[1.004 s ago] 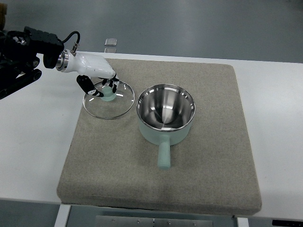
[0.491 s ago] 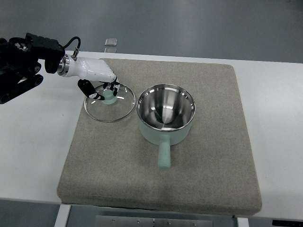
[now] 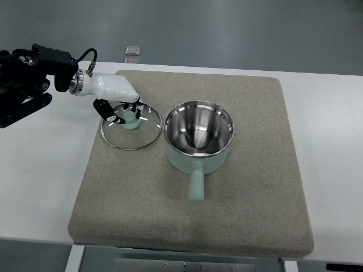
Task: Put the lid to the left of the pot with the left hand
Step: 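Open the left hand fingers and lift away from the lid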
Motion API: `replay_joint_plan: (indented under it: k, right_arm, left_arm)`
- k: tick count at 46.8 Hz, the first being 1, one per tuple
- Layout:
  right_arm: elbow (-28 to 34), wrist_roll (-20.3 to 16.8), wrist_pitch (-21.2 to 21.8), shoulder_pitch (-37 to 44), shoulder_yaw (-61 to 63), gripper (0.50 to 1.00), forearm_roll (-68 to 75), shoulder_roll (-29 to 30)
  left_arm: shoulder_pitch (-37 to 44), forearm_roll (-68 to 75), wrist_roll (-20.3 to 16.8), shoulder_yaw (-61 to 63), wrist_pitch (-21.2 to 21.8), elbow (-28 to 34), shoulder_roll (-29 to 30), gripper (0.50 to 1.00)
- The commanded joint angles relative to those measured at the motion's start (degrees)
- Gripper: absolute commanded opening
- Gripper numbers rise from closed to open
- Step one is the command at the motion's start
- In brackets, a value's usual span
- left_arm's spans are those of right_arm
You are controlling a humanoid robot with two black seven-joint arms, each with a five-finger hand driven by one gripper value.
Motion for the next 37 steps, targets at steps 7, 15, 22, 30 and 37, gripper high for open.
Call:
replay_joint_plan:
  k: [7,15,22,30,37]
  right_arm:
    - [0.0,0.0,0.0,0.0,0.0,0.924,0.0,0.0]
    - [0.0,0.0,0.0,0.0,0.0,0.924,0.0,0.0]
    - [0.0,0.0,0.0,0.0,0.0,0.924,0.0,0.0]
    - [0.0,0.0,0.0,0.0,0.0,0.924,0.0,0.0]
    - [0.0,0.0,0.0,0.0,0.0,0.924,0.0,0.0]
  left_arm:
    - [0.0,-0.3,0.0,-0.1,0.0,-0.2,0.1,0.737]
    - [-0.1,-0.5,0.0,-0.8,0.0,-0.2,0.5,0.876]
    - [-0.3,-1.5,0.0,-0.8,-0.2,-0.9,0.8,0.928]
    - [-1.2,-5.0,0.0,-1.0,-0.2,-2.8,2.3,0.964]
    - [-2.2,-13.4,0.0,-1.9,-0.2,-1.6,2.4,0.994]
